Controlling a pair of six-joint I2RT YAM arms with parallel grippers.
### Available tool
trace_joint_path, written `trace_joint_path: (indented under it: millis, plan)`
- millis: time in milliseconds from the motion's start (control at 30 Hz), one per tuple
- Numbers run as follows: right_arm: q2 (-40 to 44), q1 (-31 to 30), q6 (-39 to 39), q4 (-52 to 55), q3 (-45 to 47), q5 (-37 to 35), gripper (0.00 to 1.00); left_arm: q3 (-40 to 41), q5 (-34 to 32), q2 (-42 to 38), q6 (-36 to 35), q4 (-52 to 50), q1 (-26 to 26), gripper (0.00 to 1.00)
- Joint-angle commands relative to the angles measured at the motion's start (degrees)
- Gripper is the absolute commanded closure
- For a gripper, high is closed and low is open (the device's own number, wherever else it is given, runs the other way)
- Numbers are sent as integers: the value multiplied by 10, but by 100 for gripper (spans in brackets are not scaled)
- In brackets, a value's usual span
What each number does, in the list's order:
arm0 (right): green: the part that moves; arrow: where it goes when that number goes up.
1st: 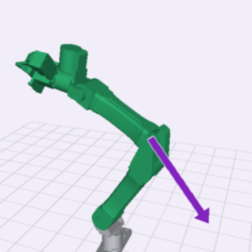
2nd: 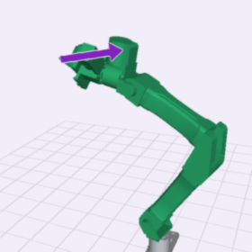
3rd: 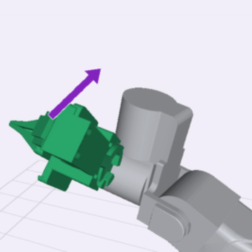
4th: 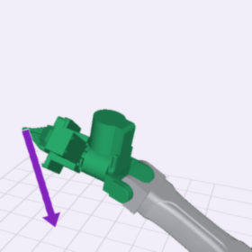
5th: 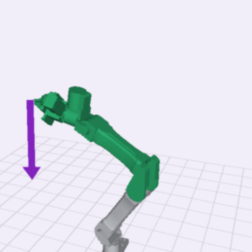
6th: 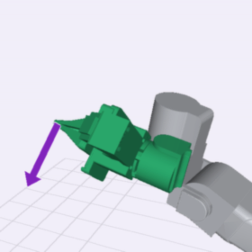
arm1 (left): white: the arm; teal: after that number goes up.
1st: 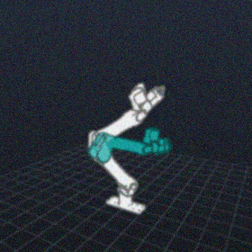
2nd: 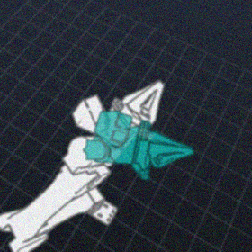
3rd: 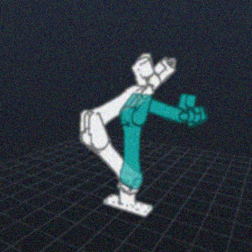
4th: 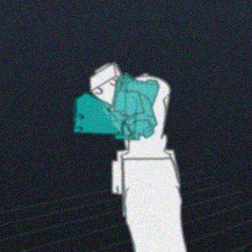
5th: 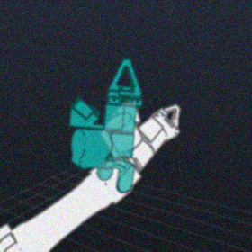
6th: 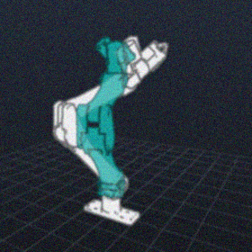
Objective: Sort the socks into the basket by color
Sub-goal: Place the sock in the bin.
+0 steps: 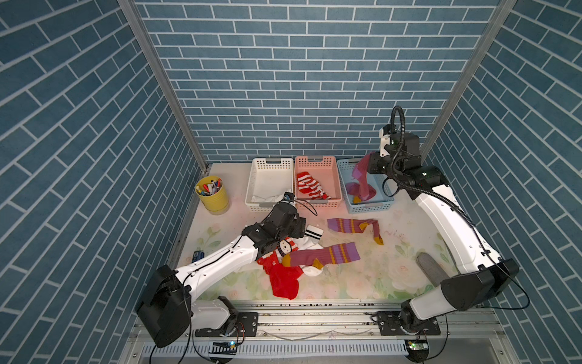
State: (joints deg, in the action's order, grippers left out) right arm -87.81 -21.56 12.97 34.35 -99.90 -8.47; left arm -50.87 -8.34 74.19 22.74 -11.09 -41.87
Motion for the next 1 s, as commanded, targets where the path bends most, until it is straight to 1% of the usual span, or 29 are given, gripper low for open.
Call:
trace_joint_path:
  millis: [0, 200, 367, 500, 600, 667, 733, 833, 933, 967]
  plan:
    - [-35, 27, -21, -6, -45, 9, 100, 11, -2, -14, 5, -8, 1, 23]
    - [-140, 57, -17, -5, -139, 44, 100, 20, -3, -25, 8, -6, 1, 23]
    - [-245, 70, -15, 33, -256, 50, 100, 21, 2, -20, 12, 1, 1, 23]
    - [-302, 75, -15, 58, -321, 53, 100, 22, 9, -20, 13, 0, 1, 22]
    - [-333, 76, -13, 81, -355, 58, 97, 24, 8, -25, 12, -4, 1, 22]
    - [-340, 76, -5, 88, -350, 60, 95, 25, 5, -30, 11, -8, 1, 22]
    - [-331, 76, 10, 80, -317, 54, 91, 27, 3, -34, 10, -9, 0, 22]
    - [-296, 76, 29, 40, -227, 58, 85, 28, 3, -37, 9, -11, 1, 22]
    - [-258, 76, 43, 4, -143, 54, 83, 27, 3, -36, 9, -12, 1, 22]
    - [-248, 76, 46, -5, -121, 53, 81, 27, 3, -35, 8, -13, 1, 22]
